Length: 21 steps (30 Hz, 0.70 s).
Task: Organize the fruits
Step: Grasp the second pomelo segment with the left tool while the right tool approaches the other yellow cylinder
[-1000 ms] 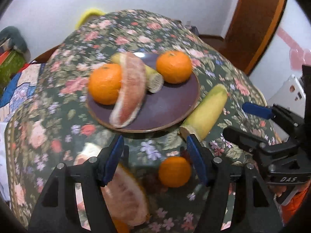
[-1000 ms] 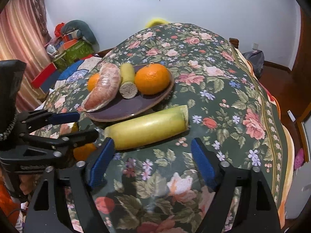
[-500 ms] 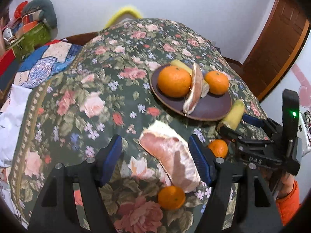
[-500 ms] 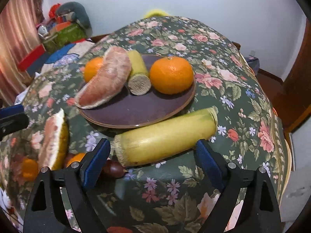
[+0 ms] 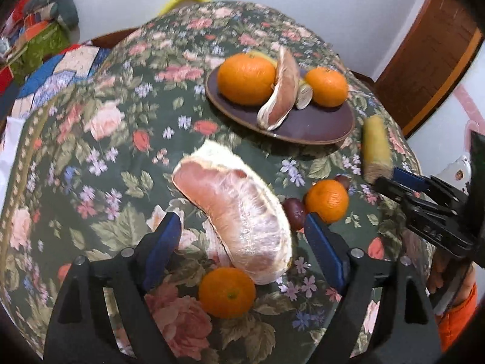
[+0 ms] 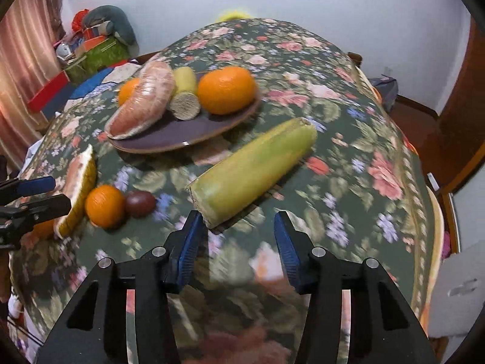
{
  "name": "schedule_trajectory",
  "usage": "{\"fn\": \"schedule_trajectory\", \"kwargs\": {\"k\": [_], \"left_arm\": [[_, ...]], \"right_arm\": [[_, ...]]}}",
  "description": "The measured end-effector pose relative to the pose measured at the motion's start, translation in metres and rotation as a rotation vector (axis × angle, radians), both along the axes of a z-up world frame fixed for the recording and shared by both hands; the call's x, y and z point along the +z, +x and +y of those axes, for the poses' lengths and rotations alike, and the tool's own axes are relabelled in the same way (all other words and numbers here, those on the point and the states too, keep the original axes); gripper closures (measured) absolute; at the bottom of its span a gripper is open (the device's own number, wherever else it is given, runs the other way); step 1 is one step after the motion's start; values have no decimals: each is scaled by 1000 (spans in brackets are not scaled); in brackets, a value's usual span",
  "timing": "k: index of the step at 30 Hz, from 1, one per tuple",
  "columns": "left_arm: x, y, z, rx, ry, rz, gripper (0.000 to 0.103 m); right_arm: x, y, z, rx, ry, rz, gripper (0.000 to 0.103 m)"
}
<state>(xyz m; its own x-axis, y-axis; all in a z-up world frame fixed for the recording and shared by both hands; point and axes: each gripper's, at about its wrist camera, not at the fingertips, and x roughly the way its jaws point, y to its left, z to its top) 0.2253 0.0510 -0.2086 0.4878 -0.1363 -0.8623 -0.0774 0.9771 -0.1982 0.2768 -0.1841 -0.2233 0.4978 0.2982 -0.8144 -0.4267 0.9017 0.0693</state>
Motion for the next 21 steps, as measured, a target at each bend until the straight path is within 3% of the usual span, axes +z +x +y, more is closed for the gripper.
{"fn": "schedule_trajectory", "kwargs": {"k": [4,8,10,12,16,21], "left_arm": [[-5,7,0,20,-18,-5,20],[-9,15,-4,28,3,-14,28],[-10,18,-4,24,10,-20,34],[-10,21,-2,23,0,-26,38],[-10,26,2,10,-6,-35,41],[-10,31,1,-1,11,-49,43]], "right_arm": [[4,-2,-11,-12,8,9,57],[17,-3,-12,-8,48,-15,57],[19,2,-10,-20,52,-24,52],[15,12,-10,-56,57,-21,45],[6,35,-16,-118,113,30,45],[-5,49,-9,-153,94,45,39]]}}
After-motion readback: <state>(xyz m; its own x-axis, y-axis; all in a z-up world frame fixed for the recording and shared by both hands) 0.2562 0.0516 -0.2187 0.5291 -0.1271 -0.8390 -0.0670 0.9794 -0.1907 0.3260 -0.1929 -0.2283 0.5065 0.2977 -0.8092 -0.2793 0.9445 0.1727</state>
